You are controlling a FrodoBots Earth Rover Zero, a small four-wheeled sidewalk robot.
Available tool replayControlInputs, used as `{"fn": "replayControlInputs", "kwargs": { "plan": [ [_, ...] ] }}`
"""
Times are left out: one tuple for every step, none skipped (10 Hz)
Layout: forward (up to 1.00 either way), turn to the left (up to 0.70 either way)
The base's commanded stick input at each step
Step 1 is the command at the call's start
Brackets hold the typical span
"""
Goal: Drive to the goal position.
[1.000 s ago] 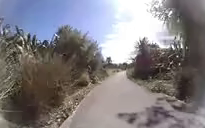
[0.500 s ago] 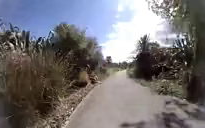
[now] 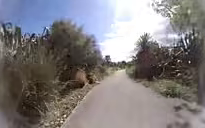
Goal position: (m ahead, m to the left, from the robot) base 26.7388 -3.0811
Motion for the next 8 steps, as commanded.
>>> {"fn": "replayControlInputs", "kwargs": {
  "plan": [
    [0.7,-0.06],
    [0.7,-0.06],
    [0.7,-0.06],
    [0.7,-0.05],
    [0.7,-0.05],
    [0.7,-0.04],
    [0.7,-0.04],
    [0.7,-0.04]
  ]
}}
